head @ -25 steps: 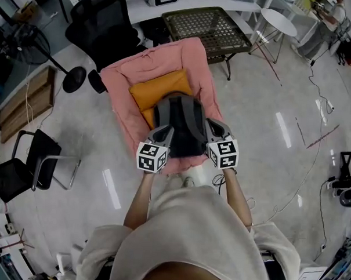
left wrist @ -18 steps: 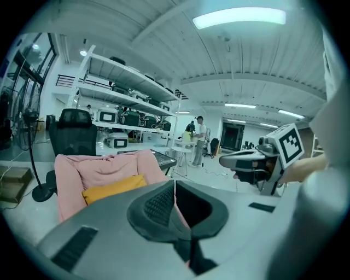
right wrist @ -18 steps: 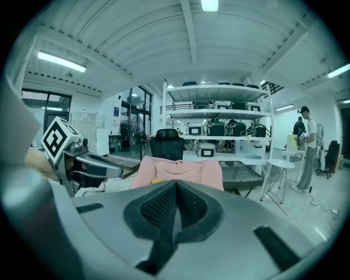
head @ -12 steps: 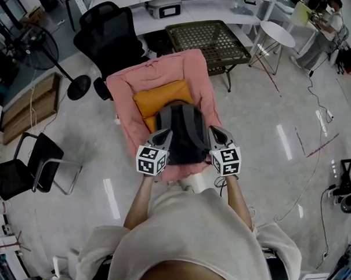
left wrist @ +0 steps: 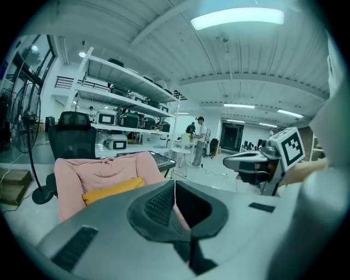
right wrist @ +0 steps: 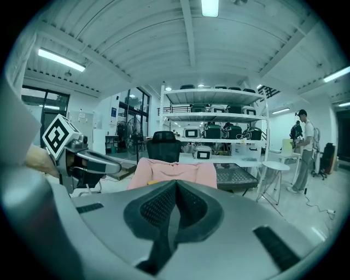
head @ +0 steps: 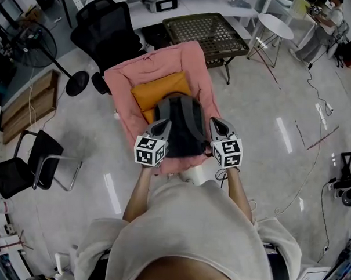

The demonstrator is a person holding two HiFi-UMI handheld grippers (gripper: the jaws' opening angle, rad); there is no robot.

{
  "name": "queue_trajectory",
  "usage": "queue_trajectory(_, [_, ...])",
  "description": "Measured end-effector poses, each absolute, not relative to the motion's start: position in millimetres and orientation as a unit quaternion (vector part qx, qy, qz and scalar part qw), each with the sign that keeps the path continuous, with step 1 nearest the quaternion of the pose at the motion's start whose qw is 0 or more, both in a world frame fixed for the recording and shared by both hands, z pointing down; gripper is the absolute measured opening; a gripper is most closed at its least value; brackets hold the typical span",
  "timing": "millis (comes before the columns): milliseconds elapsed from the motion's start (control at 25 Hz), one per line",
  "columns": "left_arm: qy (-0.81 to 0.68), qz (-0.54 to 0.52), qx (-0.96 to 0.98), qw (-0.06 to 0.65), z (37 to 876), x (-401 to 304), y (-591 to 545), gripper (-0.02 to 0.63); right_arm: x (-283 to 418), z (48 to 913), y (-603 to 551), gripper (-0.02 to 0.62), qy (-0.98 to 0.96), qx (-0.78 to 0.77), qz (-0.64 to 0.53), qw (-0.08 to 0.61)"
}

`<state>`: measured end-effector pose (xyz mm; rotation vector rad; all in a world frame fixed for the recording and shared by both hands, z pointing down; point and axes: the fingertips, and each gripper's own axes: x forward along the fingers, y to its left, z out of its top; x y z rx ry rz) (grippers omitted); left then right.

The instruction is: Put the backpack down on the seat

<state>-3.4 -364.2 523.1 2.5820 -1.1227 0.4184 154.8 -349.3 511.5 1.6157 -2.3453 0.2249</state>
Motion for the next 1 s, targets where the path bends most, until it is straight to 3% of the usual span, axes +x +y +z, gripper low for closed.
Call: queue_trajectory(1000, [-0.384, 0.149, 0.898, 0.154, 528.1, -8.9, -365.4, 0.015, 139.9, 511.4, -349.1, -0.003, -0.814, 0.557, 0.080, 0.144])
